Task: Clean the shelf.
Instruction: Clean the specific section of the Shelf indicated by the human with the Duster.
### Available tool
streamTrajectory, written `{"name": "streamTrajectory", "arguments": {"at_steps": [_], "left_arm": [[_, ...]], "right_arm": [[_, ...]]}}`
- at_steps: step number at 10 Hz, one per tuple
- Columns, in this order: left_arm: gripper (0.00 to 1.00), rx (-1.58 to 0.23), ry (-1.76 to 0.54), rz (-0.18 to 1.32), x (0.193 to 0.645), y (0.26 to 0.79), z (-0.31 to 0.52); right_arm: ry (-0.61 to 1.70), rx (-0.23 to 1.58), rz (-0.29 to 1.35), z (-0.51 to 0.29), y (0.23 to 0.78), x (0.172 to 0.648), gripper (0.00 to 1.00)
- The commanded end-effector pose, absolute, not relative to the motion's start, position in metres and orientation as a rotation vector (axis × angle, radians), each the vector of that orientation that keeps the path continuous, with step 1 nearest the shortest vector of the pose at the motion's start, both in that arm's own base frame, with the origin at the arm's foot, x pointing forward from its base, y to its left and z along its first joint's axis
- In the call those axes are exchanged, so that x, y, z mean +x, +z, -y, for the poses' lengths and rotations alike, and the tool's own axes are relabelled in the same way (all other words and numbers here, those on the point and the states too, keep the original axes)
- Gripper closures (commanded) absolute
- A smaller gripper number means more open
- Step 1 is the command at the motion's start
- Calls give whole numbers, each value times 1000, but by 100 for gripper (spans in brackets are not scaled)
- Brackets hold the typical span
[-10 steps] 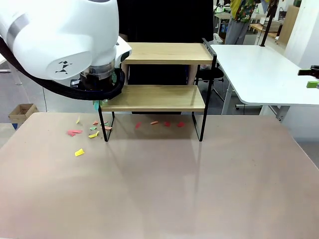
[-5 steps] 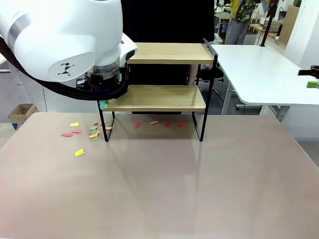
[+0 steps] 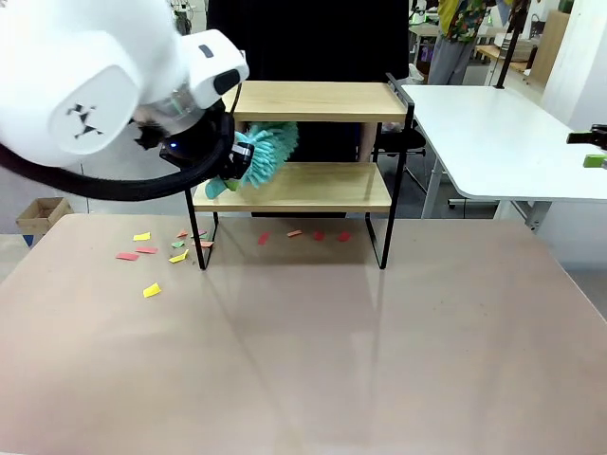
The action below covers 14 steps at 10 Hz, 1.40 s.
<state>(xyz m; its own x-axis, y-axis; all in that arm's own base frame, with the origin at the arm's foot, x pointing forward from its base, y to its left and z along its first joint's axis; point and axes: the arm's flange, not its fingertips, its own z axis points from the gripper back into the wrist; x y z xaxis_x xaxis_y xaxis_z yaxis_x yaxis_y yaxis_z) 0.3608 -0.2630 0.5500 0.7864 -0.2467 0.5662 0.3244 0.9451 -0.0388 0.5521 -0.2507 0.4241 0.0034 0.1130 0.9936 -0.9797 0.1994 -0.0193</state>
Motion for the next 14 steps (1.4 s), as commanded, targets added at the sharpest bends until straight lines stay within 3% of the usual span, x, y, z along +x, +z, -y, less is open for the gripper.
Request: {"name": "streamTrajectory", "arguments": {"at_steps": [1, 5, 9, 12, 14], "left_arm": [[87, -242, -484, 508, 352, 551, 223], [87, -437, -801, 394, 348, 558, 179], [87, -574, -888, 253, 339, 579, 128], [87, -447, -969, 60, 320, 609, 86], [87, -251, -987, -78, 311, 624, 80]], "right_arm": [[1124, 973, 1225, 249, 428, 553, 0], [1124, 973, 1225, 249, 428, 553, 0], [1124, 973, 1225, 249, 428, 553, 0], [1124, 973, 1225, 249, 428, 553, 0], [1124, 973, 1225, 249, 428, 553, 0]]}}
